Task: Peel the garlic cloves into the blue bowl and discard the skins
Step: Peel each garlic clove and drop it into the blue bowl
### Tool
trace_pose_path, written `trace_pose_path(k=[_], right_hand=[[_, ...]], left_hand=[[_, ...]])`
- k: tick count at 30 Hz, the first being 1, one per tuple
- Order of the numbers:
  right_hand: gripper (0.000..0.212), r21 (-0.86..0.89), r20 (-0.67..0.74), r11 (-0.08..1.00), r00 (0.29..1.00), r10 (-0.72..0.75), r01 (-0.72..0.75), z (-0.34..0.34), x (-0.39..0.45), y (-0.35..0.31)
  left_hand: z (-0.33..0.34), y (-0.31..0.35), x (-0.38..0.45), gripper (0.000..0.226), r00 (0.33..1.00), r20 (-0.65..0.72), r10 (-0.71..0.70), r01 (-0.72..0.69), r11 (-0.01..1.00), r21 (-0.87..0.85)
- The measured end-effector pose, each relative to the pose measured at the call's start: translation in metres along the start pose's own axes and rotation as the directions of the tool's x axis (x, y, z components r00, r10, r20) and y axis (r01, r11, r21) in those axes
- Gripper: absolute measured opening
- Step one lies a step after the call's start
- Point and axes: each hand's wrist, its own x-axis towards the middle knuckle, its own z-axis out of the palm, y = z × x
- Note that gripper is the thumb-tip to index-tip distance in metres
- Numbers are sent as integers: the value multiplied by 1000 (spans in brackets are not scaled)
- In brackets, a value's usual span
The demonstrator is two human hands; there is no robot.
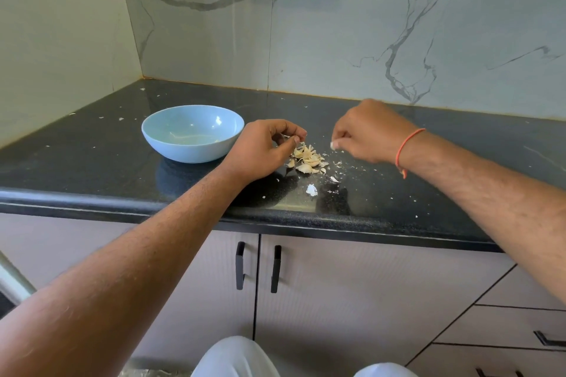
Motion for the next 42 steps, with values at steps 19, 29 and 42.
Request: trace_pose_path(k=[19,29,42], right_hand=[[14,41,57,999,998,-17,14,10,0,5],[4,803,-183,596,963,197,31,62,5,1],[12,810,-304,574,922,239,118,77,5,3]], left_hand=[[3,1,1,25,998,37,41,-45,993,107],[4,4,0,18,1000,23,22,-23,997,74],[5,2,2,6,999,21,-29,29,1000,-1]])
